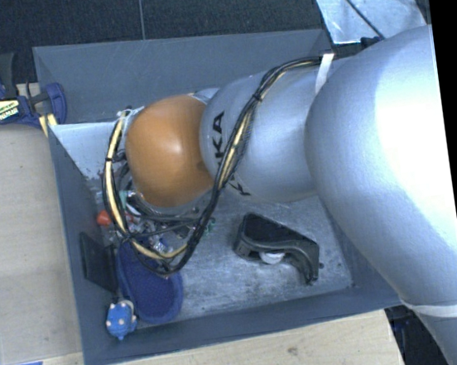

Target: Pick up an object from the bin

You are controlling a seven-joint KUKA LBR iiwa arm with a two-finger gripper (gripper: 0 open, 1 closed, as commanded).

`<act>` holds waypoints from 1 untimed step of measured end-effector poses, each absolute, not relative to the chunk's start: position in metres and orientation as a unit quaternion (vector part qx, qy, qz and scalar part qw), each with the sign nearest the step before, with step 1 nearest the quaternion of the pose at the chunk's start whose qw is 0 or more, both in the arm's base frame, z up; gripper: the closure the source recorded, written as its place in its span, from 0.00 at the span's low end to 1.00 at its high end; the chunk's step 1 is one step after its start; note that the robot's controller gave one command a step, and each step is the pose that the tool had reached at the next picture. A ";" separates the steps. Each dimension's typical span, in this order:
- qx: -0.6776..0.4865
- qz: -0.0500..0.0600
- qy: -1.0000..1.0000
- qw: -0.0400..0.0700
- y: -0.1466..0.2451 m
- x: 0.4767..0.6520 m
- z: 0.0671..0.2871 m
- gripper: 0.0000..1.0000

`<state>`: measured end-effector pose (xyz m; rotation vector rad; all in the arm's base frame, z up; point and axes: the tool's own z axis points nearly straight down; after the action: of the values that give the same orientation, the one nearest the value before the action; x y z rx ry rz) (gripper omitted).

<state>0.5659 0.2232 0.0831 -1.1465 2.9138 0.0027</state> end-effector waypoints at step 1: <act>-0.377 0.000 0.926 0.006 0.218 0.577 0.214 1.00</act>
Offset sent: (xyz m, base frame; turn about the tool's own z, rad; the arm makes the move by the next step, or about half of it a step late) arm 0.0088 -0.0059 0.1253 -0.0258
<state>0.5775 0.2178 0.2143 -1.1789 2.8980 -0.0005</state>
